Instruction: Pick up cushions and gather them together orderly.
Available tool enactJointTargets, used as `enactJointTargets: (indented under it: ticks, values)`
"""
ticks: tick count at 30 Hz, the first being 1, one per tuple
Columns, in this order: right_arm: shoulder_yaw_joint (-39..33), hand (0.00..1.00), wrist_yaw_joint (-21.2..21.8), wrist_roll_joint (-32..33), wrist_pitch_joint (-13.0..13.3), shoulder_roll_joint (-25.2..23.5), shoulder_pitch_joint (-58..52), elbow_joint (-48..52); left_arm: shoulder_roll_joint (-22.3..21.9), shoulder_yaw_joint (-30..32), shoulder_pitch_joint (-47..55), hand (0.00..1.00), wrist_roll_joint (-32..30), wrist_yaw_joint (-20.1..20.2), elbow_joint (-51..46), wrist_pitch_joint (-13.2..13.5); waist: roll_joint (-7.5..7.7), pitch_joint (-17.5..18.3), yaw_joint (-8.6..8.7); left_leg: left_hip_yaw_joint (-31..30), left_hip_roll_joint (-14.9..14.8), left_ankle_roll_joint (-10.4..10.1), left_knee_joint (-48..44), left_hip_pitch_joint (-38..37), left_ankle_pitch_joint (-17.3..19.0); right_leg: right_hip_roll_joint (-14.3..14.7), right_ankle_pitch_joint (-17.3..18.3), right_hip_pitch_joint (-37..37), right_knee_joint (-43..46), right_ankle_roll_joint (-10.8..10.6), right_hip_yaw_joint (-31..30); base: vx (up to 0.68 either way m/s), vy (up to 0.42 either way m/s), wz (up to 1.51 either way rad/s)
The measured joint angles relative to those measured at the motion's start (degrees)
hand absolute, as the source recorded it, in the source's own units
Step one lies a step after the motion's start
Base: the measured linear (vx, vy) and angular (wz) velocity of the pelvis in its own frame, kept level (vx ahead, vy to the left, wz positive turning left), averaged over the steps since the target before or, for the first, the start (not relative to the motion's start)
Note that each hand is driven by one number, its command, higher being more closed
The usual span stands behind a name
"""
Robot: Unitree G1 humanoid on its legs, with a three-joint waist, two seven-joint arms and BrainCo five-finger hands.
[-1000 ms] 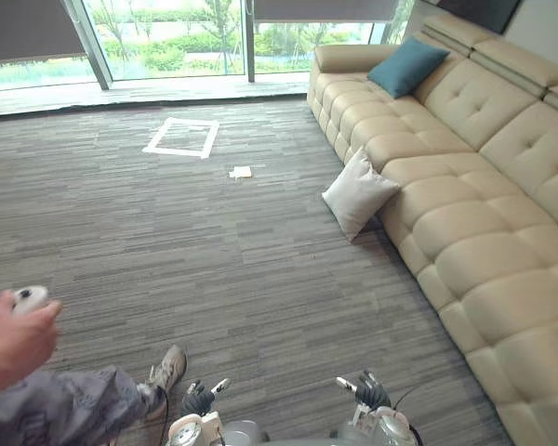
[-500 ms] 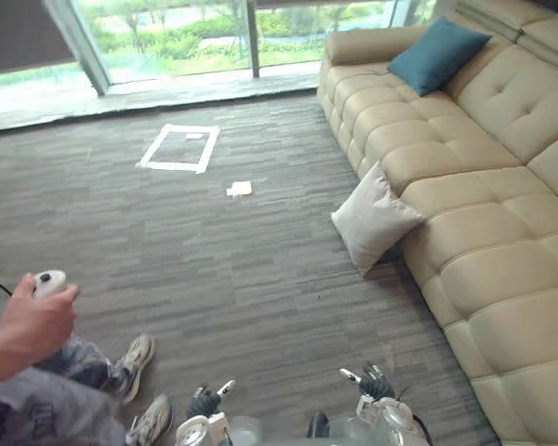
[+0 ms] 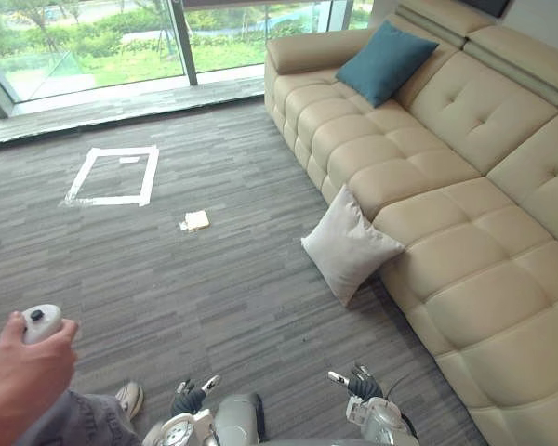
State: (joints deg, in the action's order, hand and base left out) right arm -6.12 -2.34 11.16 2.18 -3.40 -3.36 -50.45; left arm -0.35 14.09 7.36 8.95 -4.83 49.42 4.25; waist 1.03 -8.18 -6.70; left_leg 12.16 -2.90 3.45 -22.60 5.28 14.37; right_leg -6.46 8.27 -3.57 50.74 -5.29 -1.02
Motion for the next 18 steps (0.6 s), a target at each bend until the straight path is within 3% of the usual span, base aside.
enactJointTargets:
  ticks: [3, 5, 6, 8, 9, 10, 11, 12, 13, 14, 15, 16, 18]
  values:
    - [-0.1, 0.0, 0.1, 0.0, 0.1, 0.1, -2.0, 2.1, 0.2, 0.0, -0.2, 0.0, 0.0, -0.1, 0.8, -0.1, 0.32, 0.1, 0.66, -0.2, 0.5, 0.1, 3.3, -6.2, 2.1, -0.1, 3.9, -6.1, 3.4, 1.3, 5.2, 0.3, 0.046, 0.0]
    - [-0.8, 0.0, 0.1, -0.1, 0.7, 0.0, -2.2, 2.2, 0.3, 0.1, 0.2, 0.0, 0.0, -0.1, 1.3, -0.1, 0.58, -0.1, 1.42, -0.6, 0.2, -0.7, 7.9, -11.8, 2.6, -0.8, 5.7, -9.3, -8.4, 2.5, 14.3, 0.28, -0.022, 0.23]
    - [-1.1, 0.0, 0.1, -0.1, 0.7, 0.1, -2.1, 2.3, 0.3, 0.2, 0.1, 0.0, 0.0, -0.1, 1.6, -0.1, 0.57, -0.1, 1.49, -0.6, 0.2, -1.0, 8.6, -12.7, 2.8, -0.6, 5.6, -9.8, -11.6, 2.6, 15.6, 0.42, -0.056, 0.13]
    - [-1.0, 0.0, 0.1, -0.1, 0.7, 0.0, -1.8, 2.1, 0.3, 0.4, 0.3, 0.0, -0.1, -0.1, 2.0, 0.0, 0.47, 0.0, 1.74, -0.6, 0.2, -2.9, 9.9, -15.0, 3.4, 0.9, 2.4, -10.2, -21.6, 3.5, 16.9, 0.45, -0.069, 0.06]
    - [-0.6, 0.0, 0.1, -0.1, 0.7, 0.0, -2.0, 2.0, 0.4, 0.8, 0.6, 0.0, -0.4, 0.0, 2.3, 0.0, 0.97, 0.3, 1.86, -1.1, 1.1, -4.2, 9.9, -16.4, 4.8, 1.8, -4.1, -10.1, -27.6, 6.7, 15.7, 0.4, -0.073, 0.09]
    - [-0.5, 0.0, 0.2, -0.1, 0.8, 0.2, -1.9, 2.2, 0.0, 0.9, 0.2, 0.0, -0.5, -0.1, 3.1, -0.1, 0.57, 0.5, 2.17, -2.3, 0.9, -4.7, 9.3, -17.4, 5.6, 2.0, -3.2, -9.8, -26.7, 8.7, 15.7, 0.61, -0.115, 0.21]
    - [-0.6, 0.0, 0.1, 0.0, 0.7, 0.9, -1.5, 2.1, -1.2, 0.7, 0.2, 0.0, -0.8, 0.0, 3.3, -0.3, -1.61, 0.8, 2.43, -4.9, -0.3, -5.0, 4.5, -16.4, 5.4, 2.9, -1.6, -8.2, -26.6, 8.8, 16.5, 0.5, -0.114, 0.22]
    - [-0.6, 0.0, 0.1, 0.0, 0.8, 1.0, -1.5, 2.2, -1.4, 0.7, 0.3, 0.0, -1.1, 0.1, 3.2, -0.3, -1.8, 0.9, 2.69, -5.6, -0.5, -5.0, 2.1, -15.5, 5.4, 3.0, -0.9, -7.7, -27.0, 8.6, 16.5, 0.56, -0.146, 0.16]
    - [-0.5, 0.0, 0.2, 0.0, 0.7, 1.5, -1.5, 2.3, -2.1, 0.8, 0.2, 0.0, -1.1, 0.1, 3.0, -0.3, -3.21, 0.8, 2.93, -8.1, -1.4, -6.7, -9.1, -10.8, 4.5, 3.7, 0.6, -6.1, -28.0, 8.7, 16.8, 0.44, -0.118, -0.04]
    - [-0.4, 0.0, 0.1, 0.1, 0.8, 1.5, -1.4, 2.3, -2.5, 1.2, 0.1, 0.0, -1.1, 0.1, 2.8, -0.3, -3.92, 0.7, 2.96, -8.8, -2.4, -11.5, -20.6, -5.7, 0.4, 4.5, 1.6, -4.0, -29.4, 9.0, 16.4, 0.44, -0.088, -0.15]
    - [-0.4, 0.0, 0.1, 0.1, 0.7, 1.5, -1.4, 2.3, -2.6, 1.4, 0.1, 0.0, -1.1, 0.1, 2.7, -0.3, -3.81, 0.5, 2.98, -9.2, -3.1, -12.0, -24.8, -3.7, -0.7, 4.8, 2.0, -3.0, -30.0, 9.2, 16.2, 0.44, -0.033, -0.32]
    - [-0.4, 0.0, 0.0, 0.1, 0.7, 1.2, -1.3, 2.1, -2.6, 1.7, 0.1, 0.0, -1.1, 0.1, 2.3, -0.2, -4.11, 0.2, 2.8, -8.5, -4.6, -11.5, -31.4, -1.2, -0.5, 5.7, 3.0, 0.1, -31.4, 9.5, 15.2, 0.41, -0.004, -0.45]
    - [0.3, 0.0, 0.0, 0.1, 0.6, 1.0, -1.3, 2.0, -2.5, 1.6, 0.3, 0.0, -1.1, 0.1, 1.6, 0.0, -3.68, 0.0, 2.65, -6.9, -5.8, -9.4, -33.5, 1.3, 0.7, 6.0, 4.6, 4.0, -32.9, 9.7, 13.5, 0.38, 0.014, -0.5]
